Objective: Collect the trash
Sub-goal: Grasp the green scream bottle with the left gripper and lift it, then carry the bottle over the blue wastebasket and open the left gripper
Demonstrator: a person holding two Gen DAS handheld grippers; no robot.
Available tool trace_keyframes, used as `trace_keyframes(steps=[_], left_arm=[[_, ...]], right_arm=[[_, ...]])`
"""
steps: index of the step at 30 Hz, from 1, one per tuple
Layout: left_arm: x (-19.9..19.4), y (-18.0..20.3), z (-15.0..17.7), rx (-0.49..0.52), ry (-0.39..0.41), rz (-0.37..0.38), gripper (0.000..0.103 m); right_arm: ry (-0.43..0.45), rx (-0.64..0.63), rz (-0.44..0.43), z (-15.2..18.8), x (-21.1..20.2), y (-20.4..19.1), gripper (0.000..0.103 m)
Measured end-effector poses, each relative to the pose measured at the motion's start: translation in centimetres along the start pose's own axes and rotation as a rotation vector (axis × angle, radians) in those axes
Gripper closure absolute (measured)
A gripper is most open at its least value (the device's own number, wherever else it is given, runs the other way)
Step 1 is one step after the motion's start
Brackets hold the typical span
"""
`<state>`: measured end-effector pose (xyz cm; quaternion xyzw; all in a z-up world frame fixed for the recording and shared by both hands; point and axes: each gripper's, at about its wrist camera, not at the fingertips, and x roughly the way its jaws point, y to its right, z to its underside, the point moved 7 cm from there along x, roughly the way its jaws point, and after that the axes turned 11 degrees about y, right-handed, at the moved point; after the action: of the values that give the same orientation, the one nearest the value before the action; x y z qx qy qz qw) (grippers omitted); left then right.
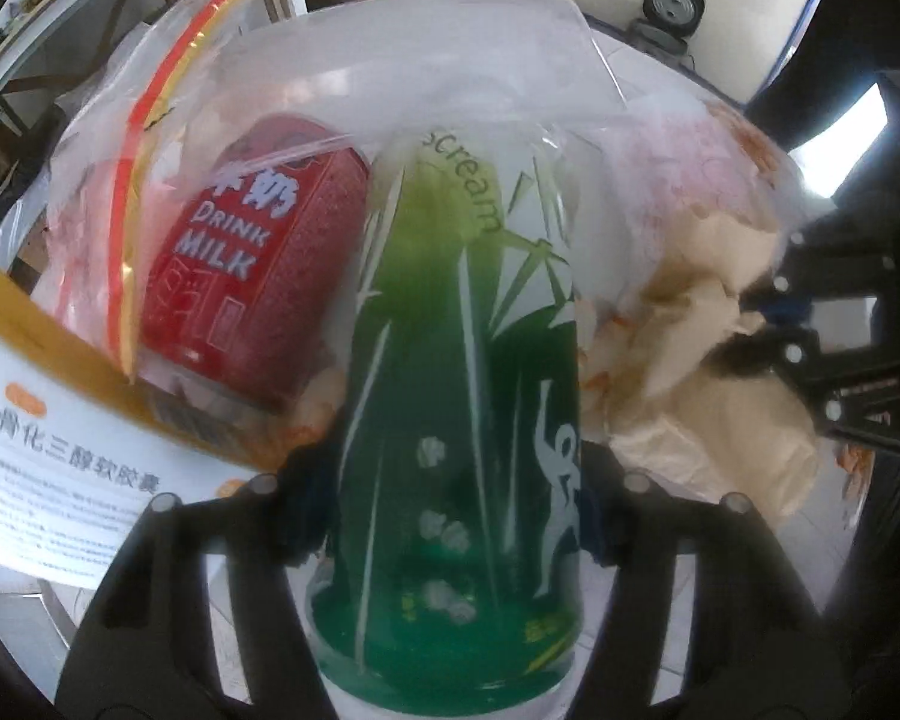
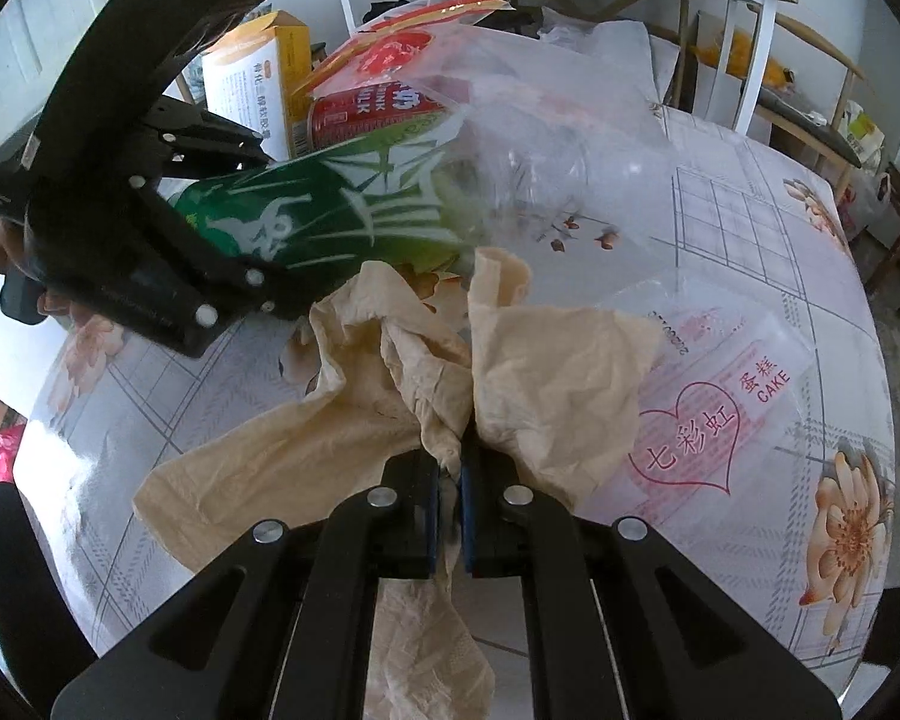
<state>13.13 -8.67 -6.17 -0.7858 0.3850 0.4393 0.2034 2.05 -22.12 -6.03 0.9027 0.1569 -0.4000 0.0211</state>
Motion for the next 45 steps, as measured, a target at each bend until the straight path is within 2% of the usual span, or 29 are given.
trace_keyframes(steps=[5, 8, 14, 25, 30, 40, 45], left_arm=[[-0.5, -0.2, 0.7, -0.022, 0.016, 0.019, 0.044], [-1.4, 1.2, 1.5, -0.029, 0.019, 0.031, 0.045], [-3.2, 1.6, 4.3, -0.055, 0.027, 0.026, 0.045], [-8.1, 2.3, 9.1, -0.037, 0.005, -0.034, 0.045], [-11.2, 3.2, 10.8, -0.061, 0.055, -0.075, 0.046], [-15.1, 3.9, 12.6, -0.108, 0.131, -0.141, 0.046], [-16.3, 4.3, 11.8, -0.16, 0.183, -0.177, 0.046]], right_arm=[[0.004, 0.004, 0.0, 0.3, -0.2, -0.3, 0.098], [0.008, 0.0, 0.009, 0.5, -0.4, -0.4, 0.098], [0.008, 0.011, 0.009, 1.0, -0.9, -0.6, 0.098], [0.047, 0.028, -0.006, 2.2, -4.4, -1.7, 0.098], [0.057, 0.039, -0.001, 2.4, -5.2, -1.4, 0.098], [0.147, 0.029, -0.02, 0.6, -8.4, -2.1, 0.098], [0.184, 0.032, -0.029, -0.6, -9.8, -2.3, 0.098]])
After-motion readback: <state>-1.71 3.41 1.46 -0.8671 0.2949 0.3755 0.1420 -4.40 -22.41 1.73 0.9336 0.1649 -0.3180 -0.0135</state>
